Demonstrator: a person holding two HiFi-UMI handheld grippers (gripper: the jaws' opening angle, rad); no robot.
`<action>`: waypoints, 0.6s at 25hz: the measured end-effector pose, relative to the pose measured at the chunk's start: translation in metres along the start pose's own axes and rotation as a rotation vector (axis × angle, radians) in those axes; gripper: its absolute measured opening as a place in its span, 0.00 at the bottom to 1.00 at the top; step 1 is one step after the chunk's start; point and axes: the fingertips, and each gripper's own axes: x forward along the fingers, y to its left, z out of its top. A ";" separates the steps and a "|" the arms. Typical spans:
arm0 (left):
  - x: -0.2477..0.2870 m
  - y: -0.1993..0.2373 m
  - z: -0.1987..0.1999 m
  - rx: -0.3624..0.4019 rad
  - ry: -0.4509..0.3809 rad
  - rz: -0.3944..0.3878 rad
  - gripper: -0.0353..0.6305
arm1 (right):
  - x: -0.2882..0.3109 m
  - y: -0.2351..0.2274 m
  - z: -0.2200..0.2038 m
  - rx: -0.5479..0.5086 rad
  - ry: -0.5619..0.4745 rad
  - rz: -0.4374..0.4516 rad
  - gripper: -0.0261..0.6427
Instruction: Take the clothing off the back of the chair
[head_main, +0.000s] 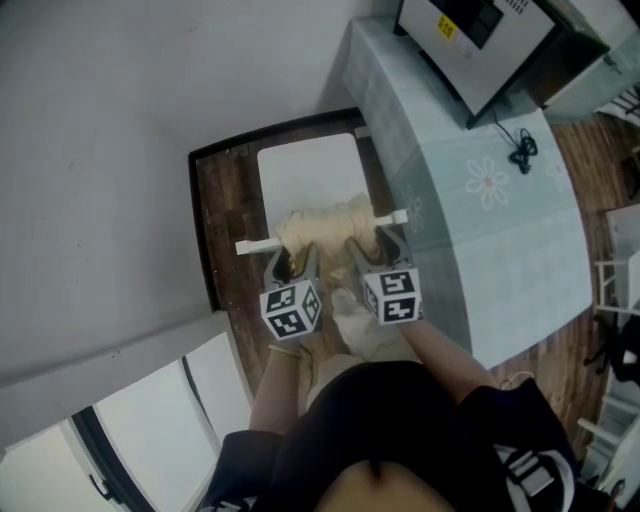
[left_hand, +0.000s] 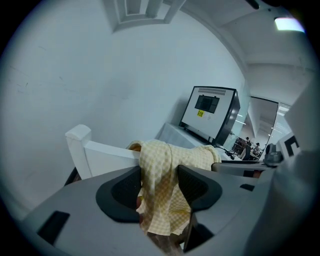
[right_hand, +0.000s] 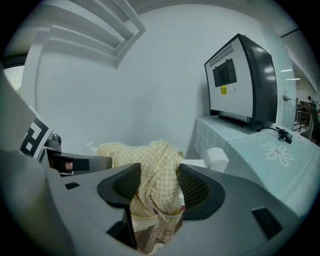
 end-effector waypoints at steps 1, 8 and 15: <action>0.001 -0.004 0.000 0.003 0.002 -0.009 0.38 | 0.000 0.001 -0.001 0.006 0.004 0.003 0.42; 0.005 -0.018 -0.002 0.023 0.022 -0.035 0.19 | 0.005 0.007 -0.002 0.057 0.022 0.042 0.26; 0.000 -0.024 -0.003 0.079 0.057 -0.078 0.14 | 0.004 0.011 -0.001 0.053 0.031 0.068 0.19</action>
